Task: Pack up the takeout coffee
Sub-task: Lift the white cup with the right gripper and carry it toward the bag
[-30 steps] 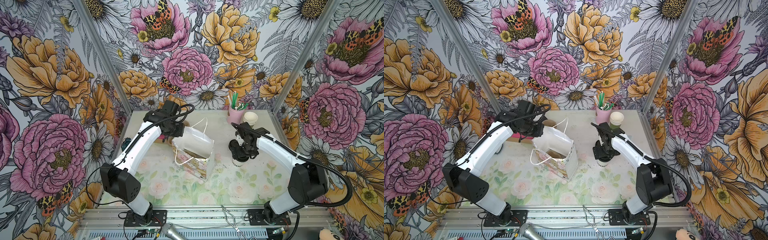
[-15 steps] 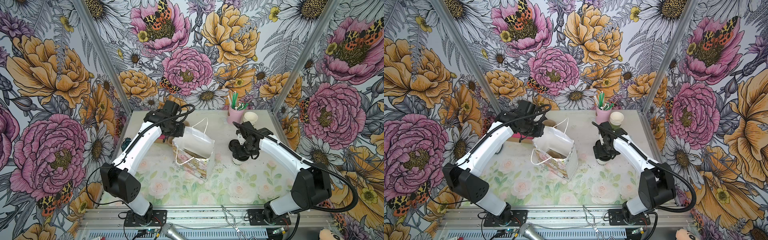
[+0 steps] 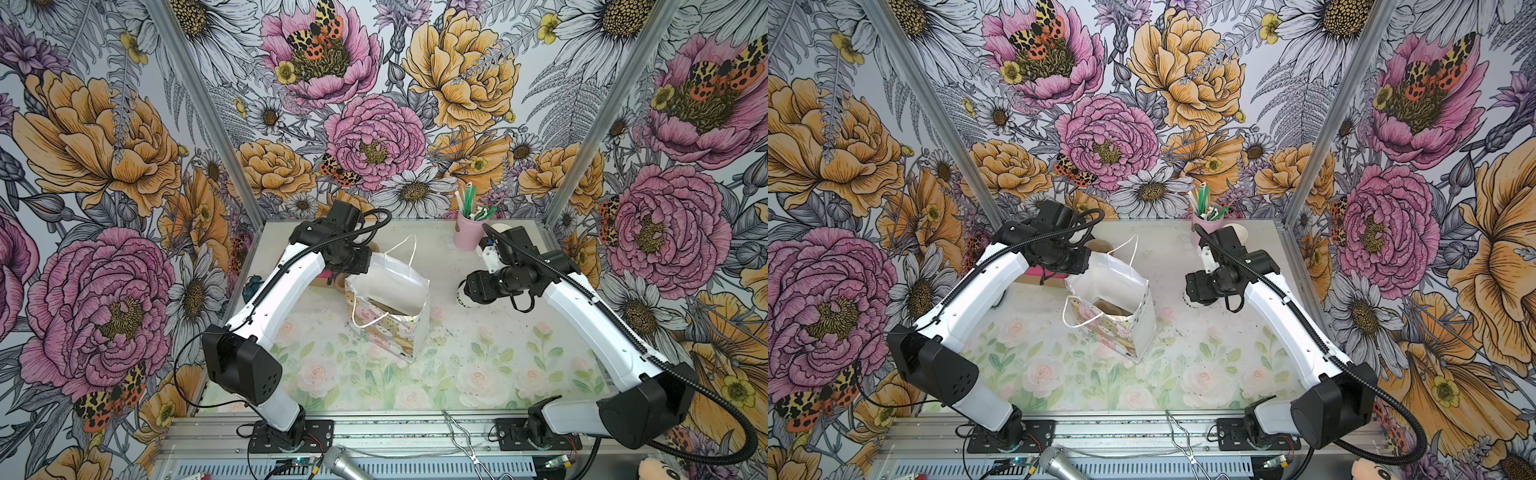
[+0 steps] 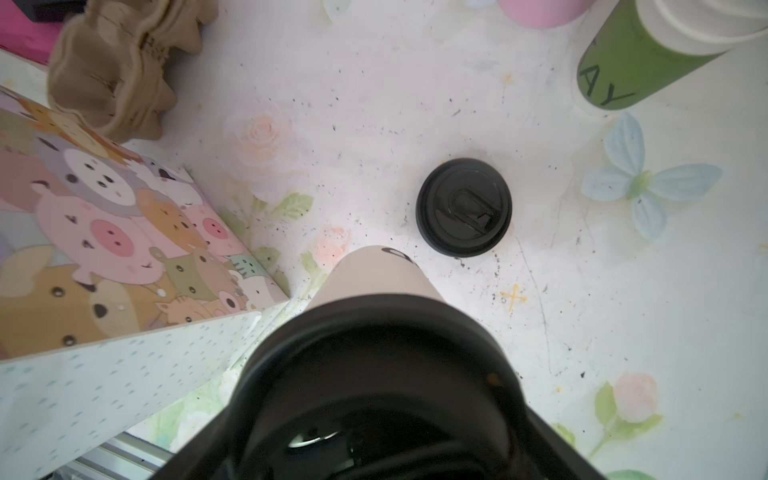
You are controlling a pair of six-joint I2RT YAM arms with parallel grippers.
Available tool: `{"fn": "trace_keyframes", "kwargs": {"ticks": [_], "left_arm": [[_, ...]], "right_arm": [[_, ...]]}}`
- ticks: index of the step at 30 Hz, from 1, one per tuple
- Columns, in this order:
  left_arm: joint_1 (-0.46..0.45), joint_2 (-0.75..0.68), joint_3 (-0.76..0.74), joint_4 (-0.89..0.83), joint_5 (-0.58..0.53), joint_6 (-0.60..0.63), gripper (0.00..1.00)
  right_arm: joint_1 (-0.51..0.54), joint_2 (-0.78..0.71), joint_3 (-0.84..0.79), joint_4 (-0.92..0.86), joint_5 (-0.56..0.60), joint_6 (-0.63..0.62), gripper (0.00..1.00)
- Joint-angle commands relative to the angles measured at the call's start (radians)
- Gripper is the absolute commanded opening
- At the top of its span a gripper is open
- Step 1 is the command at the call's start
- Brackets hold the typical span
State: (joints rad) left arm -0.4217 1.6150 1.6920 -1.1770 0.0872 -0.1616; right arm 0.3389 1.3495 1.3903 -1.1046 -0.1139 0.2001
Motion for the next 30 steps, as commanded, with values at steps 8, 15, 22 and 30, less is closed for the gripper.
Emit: {"fn": "trace_keyframes", "kwargs": {"ticks": [8, 15, 22, 30], "left_arm": [[-0.014, 0.021, 0.003, 0.016, 0.022, -0.016, 0.00], [-0.019, 0.026, 0.007, 0.019, 0.023, -0.016, 0.00], [-0.022, 0.026, 0.011, 0.019, 0.022, -0.019, 0.00], [-0.026, 0.026, 0.014, 0.020, 0.021, -0.022, 0.00]], "right_arm": [[0.029, -0.044, 0.208, -0.053, -0.094, -0.029, 0.88], [0.080, -0.040, 0.315, -0.070, -0.115, -0.042, 0.88], [0.130, -0.027, 0.386, -0.083, -0.113, -0.050, 0.88], [0.180, -0.006, 0.445, -0.087, -0.146, -0.051, 0.88]]}}
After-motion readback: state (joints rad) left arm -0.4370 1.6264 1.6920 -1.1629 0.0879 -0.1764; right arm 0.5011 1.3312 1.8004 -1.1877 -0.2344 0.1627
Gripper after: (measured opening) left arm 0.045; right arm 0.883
